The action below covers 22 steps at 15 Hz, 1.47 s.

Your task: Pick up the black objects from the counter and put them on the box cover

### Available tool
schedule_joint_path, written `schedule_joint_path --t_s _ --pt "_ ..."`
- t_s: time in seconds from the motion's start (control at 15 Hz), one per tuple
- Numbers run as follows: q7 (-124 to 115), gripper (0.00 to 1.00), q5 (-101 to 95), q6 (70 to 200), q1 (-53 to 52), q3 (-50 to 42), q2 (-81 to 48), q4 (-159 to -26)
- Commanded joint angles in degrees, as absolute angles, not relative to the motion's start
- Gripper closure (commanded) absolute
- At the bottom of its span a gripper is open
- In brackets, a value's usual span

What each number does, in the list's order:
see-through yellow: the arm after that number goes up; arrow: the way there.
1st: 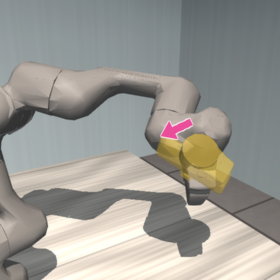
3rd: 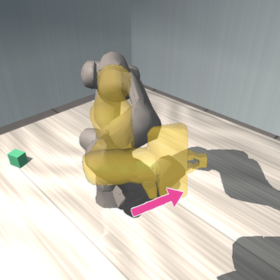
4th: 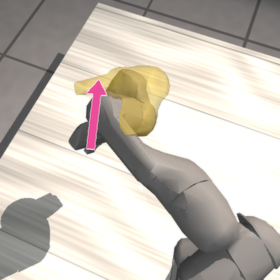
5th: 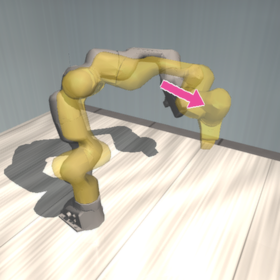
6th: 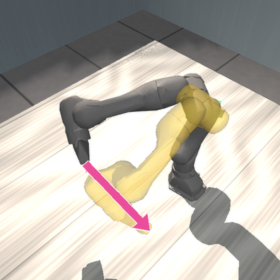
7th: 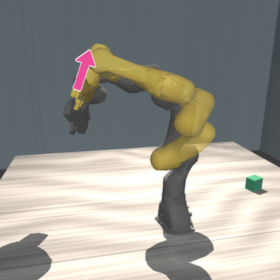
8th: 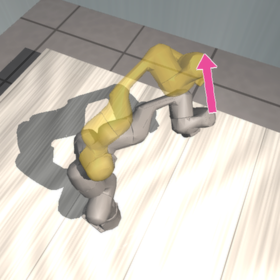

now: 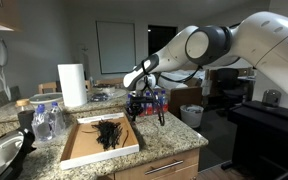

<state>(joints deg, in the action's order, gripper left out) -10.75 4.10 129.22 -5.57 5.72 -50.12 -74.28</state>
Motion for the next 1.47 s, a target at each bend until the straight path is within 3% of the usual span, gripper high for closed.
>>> schedule_joint_path --t_s 0.0,0.6,1.4 --pt "-8.3 0.59 5.7 127.4 -5.3 6.1 -49.7 -76.0" --pt "-9.2 0.03 5.1 123.6 -6.4 5.6 -53.8 -71.3" --pt "-13.3 0.0 4.0 119.9 -7.0 1.8 -53.6 -71.6"
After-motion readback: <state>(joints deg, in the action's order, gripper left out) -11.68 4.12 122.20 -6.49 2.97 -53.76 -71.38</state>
